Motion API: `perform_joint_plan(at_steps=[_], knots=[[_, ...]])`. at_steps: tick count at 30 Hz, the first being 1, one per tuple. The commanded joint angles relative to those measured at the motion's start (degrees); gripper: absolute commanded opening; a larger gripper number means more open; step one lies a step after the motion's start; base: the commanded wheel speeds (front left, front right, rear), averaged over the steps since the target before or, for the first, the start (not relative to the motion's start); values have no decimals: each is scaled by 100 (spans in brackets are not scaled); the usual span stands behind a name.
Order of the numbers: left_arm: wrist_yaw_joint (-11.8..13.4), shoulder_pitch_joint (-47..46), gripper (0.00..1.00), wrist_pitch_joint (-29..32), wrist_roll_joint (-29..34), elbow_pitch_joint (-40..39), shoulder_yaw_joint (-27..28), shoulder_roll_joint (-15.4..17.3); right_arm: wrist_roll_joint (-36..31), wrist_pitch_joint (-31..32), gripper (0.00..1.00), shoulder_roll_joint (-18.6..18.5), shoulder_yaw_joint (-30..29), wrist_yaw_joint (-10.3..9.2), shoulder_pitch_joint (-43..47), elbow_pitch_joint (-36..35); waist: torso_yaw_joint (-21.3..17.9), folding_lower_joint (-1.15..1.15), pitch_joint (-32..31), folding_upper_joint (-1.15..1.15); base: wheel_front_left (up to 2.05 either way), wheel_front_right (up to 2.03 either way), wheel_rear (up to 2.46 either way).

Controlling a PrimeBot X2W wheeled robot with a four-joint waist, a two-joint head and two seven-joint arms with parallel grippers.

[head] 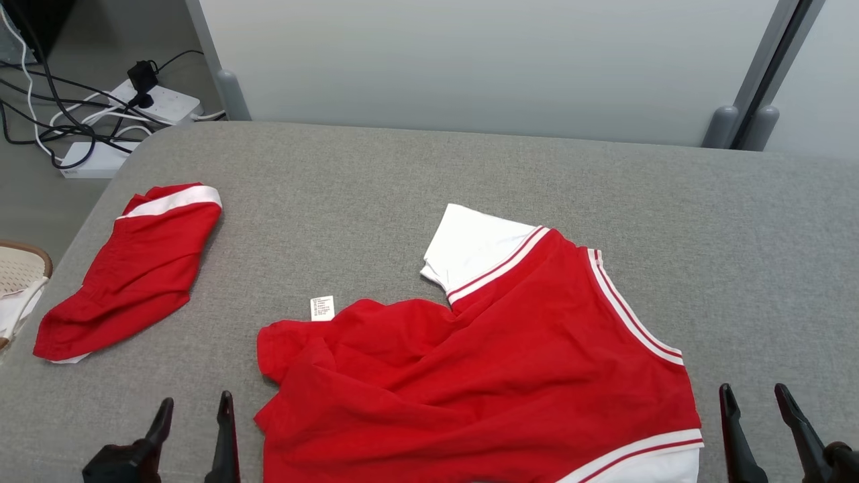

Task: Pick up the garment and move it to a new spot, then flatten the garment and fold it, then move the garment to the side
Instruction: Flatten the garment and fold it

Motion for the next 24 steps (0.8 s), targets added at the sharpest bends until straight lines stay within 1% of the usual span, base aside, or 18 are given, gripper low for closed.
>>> perform_joint_plan(at_steps=[1, 4, 10, 14, 17, 23, 24], knots=[[-27, -295, 100, 20, -1, -86, 185, 100, 22, -14, 100, -97, 150, -1, -216, -120, 2, 0, 12, 0, 0, 0, 0], [-175, -262, 100, 249, -156, 2, 13, 66, 90, 36, 100, -87, 225, -1, -181, -66, 11, 0, 84, 0, 0, 0, 0], [-566, -204, 100, 669, -626, 270, -222, -38, 287, 105, 100, -49, 492, -1, 146, 118, 35, 0, 325, 0, 0, 0, 0], [-783, -146, 100, 827, -887, 543, -303, -99, 409, 156, 100, -25, 658, -1, 379, 249, 15, 0, 508, 0, 0, 0, 0], [-983, -145, 100, 866, -1066, 810, -328, -147, 483, 200, 100, -14, 727, -1, 549, 325, -2, 0, 628, 0, 0, 0, 0], [-1365, -334, 100, 752, -1286, 1452, -284, -253, 631, 280, 100, -6, 758, -1, 718, 406, -84, 0, 882, 0, 0, 0, 0], [-1494, -443, 100, 665, -1330, 1660, -258, -302, 707, 303, 100, -5, 772, -1, 718, 445, -109, 0, 967, 0, 0, 0, 0]])
